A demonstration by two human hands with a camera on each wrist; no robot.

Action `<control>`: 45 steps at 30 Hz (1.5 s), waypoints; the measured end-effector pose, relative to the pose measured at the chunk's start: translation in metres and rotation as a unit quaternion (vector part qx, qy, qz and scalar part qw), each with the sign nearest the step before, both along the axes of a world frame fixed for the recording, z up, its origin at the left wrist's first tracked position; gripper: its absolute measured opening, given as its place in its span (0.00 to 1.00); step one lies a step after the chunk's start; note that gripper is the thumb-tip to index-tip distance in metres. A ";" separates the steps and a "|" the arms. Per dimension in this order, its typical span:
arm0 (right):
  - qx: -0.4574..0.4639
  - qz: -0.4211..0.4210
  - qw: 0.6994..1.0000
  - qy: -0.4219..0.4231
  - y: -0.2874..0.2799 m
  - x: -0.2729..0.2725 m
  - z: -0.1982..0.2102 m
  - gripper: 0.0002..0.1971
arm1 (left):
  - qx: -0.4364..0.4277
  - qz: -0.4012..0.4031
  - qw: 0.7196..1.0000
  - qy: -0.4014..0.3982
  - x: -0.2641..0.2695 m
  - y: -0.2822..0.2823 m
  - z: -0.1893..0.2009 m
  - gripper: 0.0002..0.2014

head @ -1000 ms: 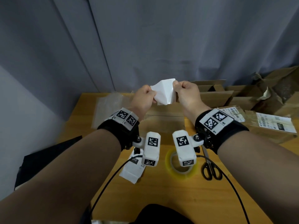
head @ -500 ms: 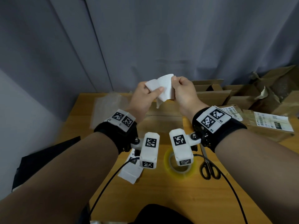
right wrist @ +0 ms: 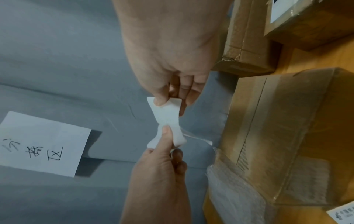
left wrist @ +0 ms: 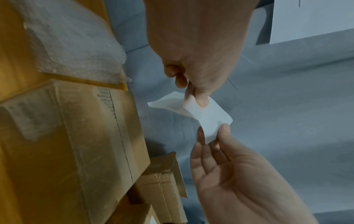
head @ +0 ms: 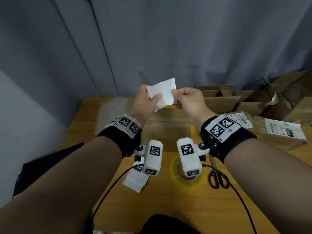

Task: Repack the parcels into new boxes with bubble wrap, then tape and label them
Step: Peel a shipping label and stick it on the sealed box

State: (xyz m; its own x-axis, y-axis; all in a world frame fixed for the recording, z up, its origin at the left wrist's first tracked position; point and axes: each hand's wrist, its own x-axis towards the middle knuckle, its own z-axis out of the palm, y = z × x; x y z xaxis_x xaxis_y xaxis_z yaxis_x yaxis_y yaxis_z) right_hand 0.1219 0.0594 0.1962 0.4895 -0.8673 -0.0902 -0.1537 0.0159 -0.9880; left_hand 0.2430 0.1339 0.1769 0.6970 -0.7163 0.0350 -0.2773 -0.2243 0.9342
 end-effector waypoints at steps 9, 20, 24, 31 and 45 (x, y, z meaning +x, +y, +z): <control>-0.022 -0.021 0.999 0.045 -0.009 -0.002 0.003 0.11 | 0.103 0.001 0.990 -0.095 0.023 0.006 -0.010 0.18; -0.004 -0.070 0.997 0.031 -0.009 0.000 -0.009 0.10 | 0.227 0.020 0.958 -0.174 0.035 0.015 -0.027 0.14; -0.010 -0.074 0.997 0.032 -0.007 0.002 -0.016 0.09 | 0.273 0.014 0.937 -0.218 0.036 0.016 -0.030 0.21; -0.006 -0.098 0.995 0.031 -0.010 0.001 -0.020 0.09 | 0.302 -0.006 0.925 -0.229 0.043 0.013 -0.037 0.23; -0.030 -0.131 0.991 0.006 -0.011 0.002 -0.024 0.09 | 0.339 -0.042 0.870 -0.356 0.039 0.017 -0.046 0.17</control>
State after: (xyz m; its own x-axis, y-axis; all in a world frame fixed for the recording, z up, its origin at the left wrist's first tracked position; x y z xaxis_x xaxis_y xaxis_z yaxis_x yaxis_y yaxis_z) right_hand 0.1234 0.0484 0.1719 0.2464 -0.9684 -0.0391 -0.1647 -0.0021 -0.9863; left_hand 0.2819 0.1506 0.1310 0.6161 -0.7876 -0.0136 -0.7734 -0.6080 0.1794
